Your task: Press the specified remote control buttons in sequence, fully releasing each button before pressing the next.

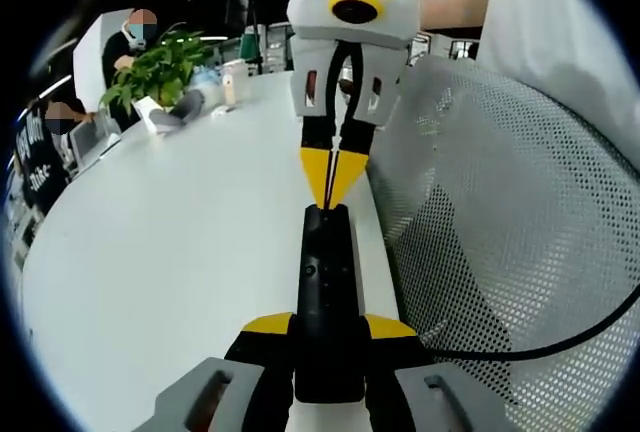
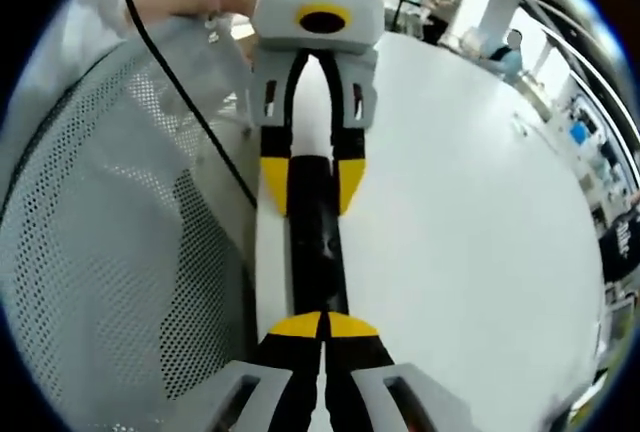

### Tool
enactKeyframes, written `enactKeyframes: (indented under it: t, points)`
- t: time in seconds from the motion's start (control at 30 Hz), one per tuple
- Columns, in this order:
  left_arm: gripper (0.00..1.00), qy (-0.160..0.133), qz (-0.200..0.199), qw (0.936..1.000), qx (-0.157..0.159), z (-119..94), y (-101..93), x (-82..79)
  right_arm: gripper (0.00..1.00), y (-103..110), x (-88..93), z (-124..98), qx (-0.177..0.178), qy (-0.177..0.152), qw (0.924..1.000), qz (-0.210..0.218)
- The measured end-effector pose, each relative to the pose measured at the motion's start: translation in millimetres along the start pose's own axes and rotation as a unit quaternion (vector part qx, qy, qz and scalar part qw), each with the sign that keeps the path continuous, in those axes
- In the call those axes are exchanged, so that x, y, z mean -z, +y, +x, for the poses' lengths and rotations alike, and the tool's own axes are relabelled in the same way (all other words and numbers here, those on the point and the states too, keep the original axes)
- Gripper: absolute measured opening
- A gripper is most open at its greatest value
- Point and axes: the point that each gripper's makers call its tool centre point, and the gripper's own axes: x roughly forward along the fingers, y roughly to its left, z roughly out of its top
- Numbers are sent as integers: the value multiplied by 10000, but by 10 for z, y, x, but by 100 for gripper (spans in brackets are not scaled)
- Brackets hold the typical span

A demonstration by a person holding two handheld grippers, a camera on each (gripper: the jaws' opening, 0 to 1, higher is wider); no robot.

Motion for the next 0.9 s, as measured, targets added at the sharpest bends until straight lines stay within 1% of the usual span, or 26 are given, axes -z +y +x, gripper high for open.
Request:
enactKeyframes:
  t: [0.03, 0.07, 0.1, 0.23, 0.37, 0.47, 0.57, 0.67, 0.73, 0.77, 0.8, 0.9]
  points:
    - [25, -11, -15, 10000, -8, 1, 1, 0, 0, 0, 23, 22, 26, 88, 9999, -70]
    - [25, -18, -21, 10000, -12, 1, 1, 0, 0, -23, 0, 2, 65, 60, 9998, -154]
    - [25, -20, -22, 10000, -15, 1, 2, 0, 0, -9, -1, -7, 39, 46, 10000, -21]
    - [25, -7, 18, 10000, 8, 2, -2, -1, 0, -8, -1, 3, -7, 67, 9998, -169]
    - [25, 2, 16, 10000, 5, 0, -3, -2, 0, -10, -4, 11, -52, 171, 9996, -231]
    - [25, -1, 14, 10000, 5, -3, 0, 0, 0, -13, -4, 16, -65, 225, 9995, -224]
    - [25, -1, 19, 10000, 9, -3, 1, 0, 0, -21, -1, 18, -24, 260, 9996, -87]
    - [25, -10, 6, 10000, 15, -4, 1, 1, 0, -18, -4, 8, -20, 212, 9998, -43]
    - [25, -20, -10, 10000, 6, -4, 1, 0, 0, -24, -16, -4, -10, 124, 9998, 151]
    - [25, -26, -13, 10000, 1, -5, 2, 0, 0, -42, -76, -6, 55, -58, 9998, 159]
    - [25, -29, -17, 10000, 0, -5, 3, 0, 0, -43, -93, -14, 61, -85, 9999, 116]
    - [25, -33, -20, 10000, 0, -4, 1, 1, 0, -49, -105, 15, 32, 1, 10000, -37]
